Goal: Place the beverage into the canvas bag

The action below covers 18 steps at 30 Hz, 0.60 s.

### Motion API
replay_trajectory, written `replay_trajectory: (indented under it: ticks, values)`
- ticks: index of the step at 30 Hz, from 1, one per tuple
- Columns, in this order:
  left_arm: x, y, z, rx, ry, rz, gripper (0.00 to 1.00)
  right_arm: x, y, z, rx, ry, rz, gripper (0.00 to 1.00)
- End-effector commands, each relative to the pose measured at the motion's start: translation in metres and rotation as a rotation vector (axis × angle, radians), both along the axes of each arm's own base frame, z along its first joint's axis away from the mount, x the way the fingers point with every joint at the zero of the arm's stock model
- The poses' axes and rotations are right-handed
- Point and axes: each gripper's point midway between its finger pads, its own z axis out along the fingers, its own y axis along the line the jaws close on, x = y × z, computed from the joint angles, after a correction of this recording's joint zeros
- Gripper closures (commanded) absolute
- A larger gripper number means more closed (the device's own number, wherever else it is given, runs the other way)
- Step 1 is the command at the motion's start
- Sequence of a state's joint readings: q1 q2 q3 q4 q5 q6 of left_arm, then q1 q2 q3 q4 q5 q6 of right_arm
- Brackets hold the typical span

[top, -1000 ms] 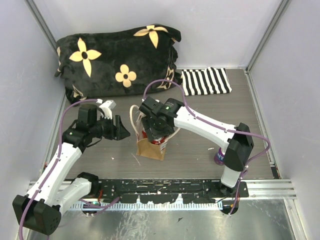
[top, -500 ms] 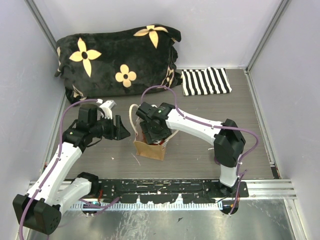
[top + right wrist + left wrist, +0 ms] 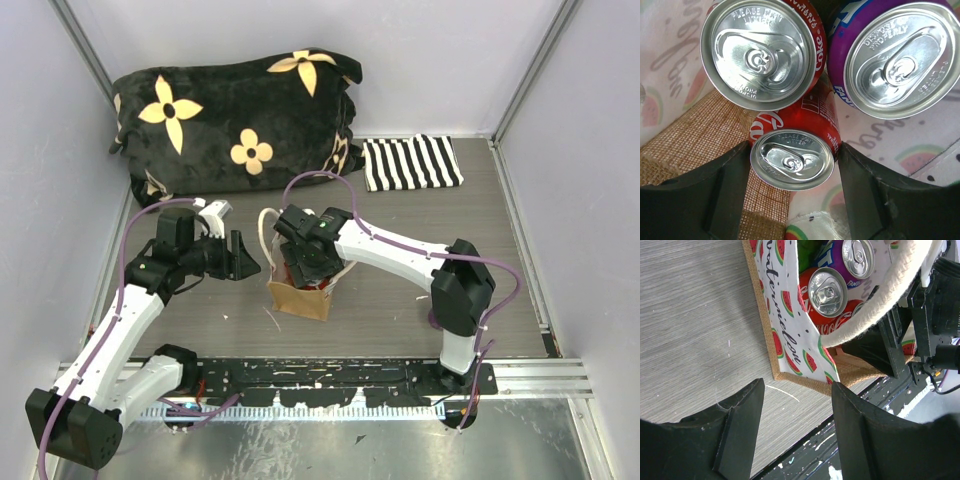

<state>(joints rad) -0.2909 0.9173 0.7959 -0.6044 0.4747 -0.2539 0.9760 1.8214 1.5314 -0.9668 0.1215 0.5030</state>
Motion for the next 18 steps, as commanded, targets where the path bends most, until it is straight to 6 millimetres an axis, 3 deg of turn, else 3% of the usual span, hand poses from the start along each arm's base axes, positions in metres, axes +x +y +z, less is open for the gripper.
replay_trajectory:
  ticks: [1, 7, 13, 18]
  values:
    - [-0.002, -0.002, -0.001, -0.006, -0.019, -0.023, 0.37, -0.006, -0.005, 0.007, -0.020, 0.006, 0.036, 0.25]
    - [-0.001, -0.003, 0.000, -0.011, -0.018, -0.026, 0.37, 0.002, -0.003, 0.029, 0.002, -0.043, 0.037, 0.14]
    - [-0.002, -0.003, 0.000, -0.012, -0.017, -0.026, 0.37, 0.011, 0.004, 0.051, 0.035, -0.092, 0.030, 0.13]
    - [-0.001, -0.002, 0.000, -0.009, -0.021, -0.020, 0.37, 0.026, 0.009, 0.083, 0.067, -0.177, -0.002, 0.12]
